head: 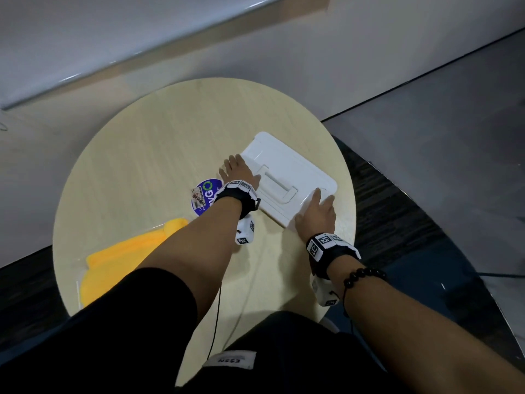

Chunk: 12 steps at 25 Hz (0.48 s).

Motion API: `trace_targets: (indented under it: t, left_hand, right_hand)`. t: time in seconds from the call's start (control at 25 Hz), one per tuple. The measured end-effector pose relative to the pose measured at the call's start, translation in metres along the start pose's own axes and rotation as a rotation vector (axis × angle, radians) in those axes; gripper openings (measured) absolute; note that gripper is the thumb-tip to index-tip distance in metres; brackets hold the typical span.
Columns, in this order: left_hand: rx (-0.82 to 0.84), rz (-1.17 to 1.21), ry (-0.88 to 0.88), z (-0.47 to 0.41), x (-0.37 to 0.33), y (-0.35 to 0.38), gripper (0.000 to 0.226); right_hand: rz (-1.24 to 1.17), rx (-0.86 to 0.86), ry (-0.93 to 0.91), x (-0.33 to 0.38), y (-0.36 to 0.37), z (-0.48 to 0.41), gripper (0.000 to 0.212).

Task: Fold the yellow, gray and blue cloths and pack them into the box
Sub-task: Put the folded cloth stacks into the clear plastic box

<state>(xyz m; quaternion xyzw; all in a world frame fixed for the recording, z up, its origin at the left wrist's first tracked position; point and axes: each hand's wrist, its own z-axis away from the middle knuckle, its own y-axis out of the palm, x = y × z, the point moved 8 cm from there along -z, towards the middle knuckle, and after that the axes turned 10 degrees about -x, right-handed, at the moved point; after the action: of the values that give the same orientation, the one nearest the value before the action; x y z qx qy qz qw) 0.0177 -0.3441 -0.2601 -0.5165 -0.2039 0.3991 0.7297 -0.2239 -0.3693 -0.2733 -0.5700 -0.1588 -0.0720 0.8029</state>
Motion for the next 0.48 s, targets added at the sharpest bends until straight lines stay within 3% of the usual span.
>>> trace_targets:
  t: [0.24, 0.36, 0.48]
  left_hand:
    - [-0.113, 0.049, -0.101, 0.002, 0.016, -0.006, 0.058]
    - [-0.211, 0.181, -0.174, 0.017, 0.027, -0.026, 0.056]
    - [-0.357, 0.227, -0.175, 0.036, 0.036, -0.063, 0.056]
  right_hand:
    - [-0.218, 0.079, 0.193, -0.005, 0.009, -0.001, 0.072]
    - [-0.337, 0.055, 0.29, -0.007, -0.001, -0.005, 0.067]
    - [-0.45, 0.066, 0.257, 0.008, -0.011, 0.002, 0.066]
